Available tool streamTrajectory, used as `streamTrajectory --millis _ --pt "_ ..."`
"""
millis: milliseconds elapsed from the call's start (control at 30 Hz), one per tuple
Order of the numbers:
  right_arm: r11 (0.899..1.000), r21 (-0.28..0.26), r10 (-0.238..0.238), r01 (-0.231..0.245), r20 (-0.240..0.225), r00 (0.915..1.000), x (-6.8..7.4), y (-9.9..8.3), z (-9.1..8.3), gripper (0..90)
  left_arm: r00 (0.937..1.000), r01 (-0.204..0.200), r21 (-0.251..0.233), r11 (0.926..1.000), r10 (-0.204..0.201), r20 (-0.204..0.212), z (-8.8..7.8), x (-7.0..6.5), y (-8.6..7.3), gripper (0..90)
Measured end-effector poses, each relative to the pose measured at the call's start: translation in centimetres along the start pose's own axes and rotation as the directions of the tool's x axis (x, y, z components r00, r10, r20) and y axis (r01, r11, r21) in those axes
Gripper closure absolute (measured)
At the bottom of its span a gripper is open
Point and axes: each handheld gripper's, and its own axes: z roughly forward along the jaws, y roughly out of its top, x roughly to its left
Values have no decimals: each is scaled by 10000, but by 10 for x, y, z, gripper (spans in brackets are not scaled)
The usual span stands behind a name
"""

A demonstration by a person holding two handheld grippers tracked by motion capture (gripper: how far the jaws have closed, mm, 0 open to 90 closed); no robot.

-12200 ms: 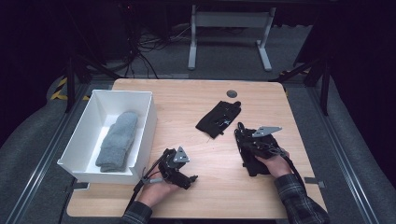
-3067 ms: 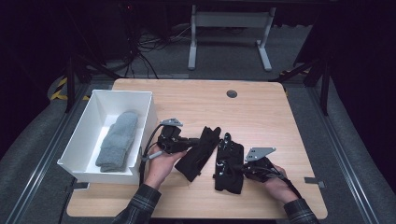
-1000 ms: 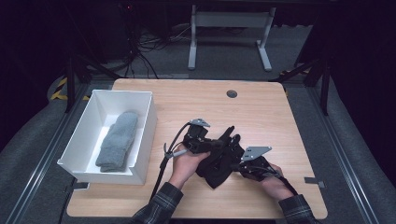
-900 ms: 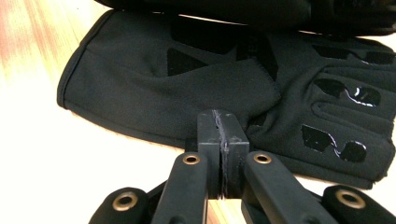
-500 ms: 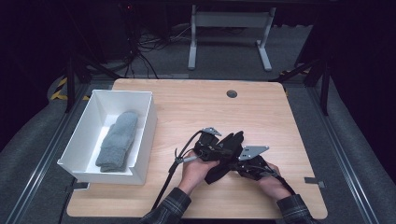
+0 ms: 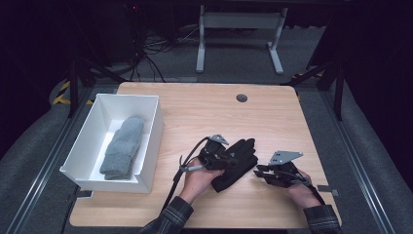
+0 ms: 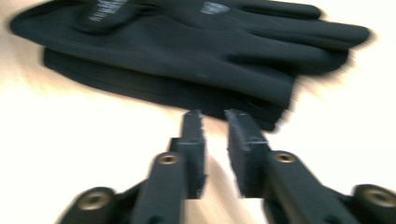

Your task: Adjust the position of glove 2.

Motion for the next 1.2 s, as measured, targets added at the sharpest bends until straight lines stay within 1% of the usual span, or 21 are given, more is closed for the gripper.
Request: streamTrajectory --millis 33,67,100,133,167,200,233,267,300,400,500,667,700,733,867,933,1033,1067,1100,1167,1200 --pt "9999 64 132 -134 288 9995 -5 -3 -2 614 10000 -39 72 10000 40 -24 1 0 -2 898" --pt "9994 132 324 -330 423 9986 -11 -6 -3 535 10000 -20 146 9999 20 37 3 -1 -5 898" --pt "9984 180 526 -539 679 9963 -16 -10 -5 471 9999 -44 209 9998 42 96 5 -1 -7 898" --pt "9972 125 727 -741 867 9936 -20 -13 -6 438 9999 -44 209 9998 42 96 5 -1 -7 898" --pt "9972 125 727 -741 867 9936 -20 -13 -6 438 9999 -77 334 9994 73 117 8 -2 -10 898" --pt "9946 36 1031 -1039 948 9901 -26 -17 -7 376 9999 -110 478 9988 105 106 13 -4 -12 898" --pt "9912 -3 1319 -1327 1166 9844 -32 -20 -9 342 9999 -140 657 9977 134 98 16 -4 -14 898" --pt "9892 -77 1459 -1462 1331 9803 -37 -22 -9 311 9999 -168 825 9964 168 8 21 -4 -16 898" --pt "9865 -129 1634 -1633 1470 9755 -41 -24 -10 298 9998 -194 956 9952 201 -58 23 -4 -17 898" --pt "9838 -208 1792 -1783 1720 9687 -46 -27 -10 281 9998 -198 1163 9930 207 -71 25 -4 -21 899" --pt "9848 -94 1721 -1734 1866 9672 -48 -29 -8 276 9994 -251 1345 9906 279 -191 21 -5 -24 899" --pt "9854 -17 1668 -1700 2029 9649 -48 -29 -6 262 9988 -332 1456 9888 379 -298 11 -4 -31 900" --pt "9847 -15 1705 -1742 2137 9619 -49 -29 -5 247 9985 -350 1573 9869 410 -351 6 -4 -34 900" --pt "9847 -15 1705 -1742 2137 9619 -49 -29 -5 247 9985 -350 1573 9869 410 -351 6 -4 -34 899" --pt "9836 -35 1770 -1802 2072 9621 -51 -30 -4 244 9972 -392 1785 9832 497 -550 -5 -4 -40 899" --pt "9836 -45 1772 -1802 2065 9623 -51 -30 -4 243 9966 -429 1790 9829 548 -620 -9 -3 -43 899" --pt "9821 -97 1860 -1879 1982 9623 -51 -31 -3 227 9969 -521 1702 9840 612 -487 -12 -3 -45 897" --pt "9819 -118 1877 -1891 1937 9629 -52 -32 -3 216 9960 -609 1734 9830 713 -545 -13 -3 -44 890" --pt "9815 -151 1899 -1907 1960 9620 -52 -32 -3 203 9950 -747 1698 9826 848 -529 -14 -4 -43 845" --pt "9815 -191 1905 -1905 1967 9618 -52 -33 -2 189 9948 -823 1663 9826 910 -455 -15 -4 -42 805" --pt "9815 -236 1909 -1900 1966 9617 -52 -34 -2 172 9930 -970 1701 9806 1069 -496 -16 -5 -41 805"
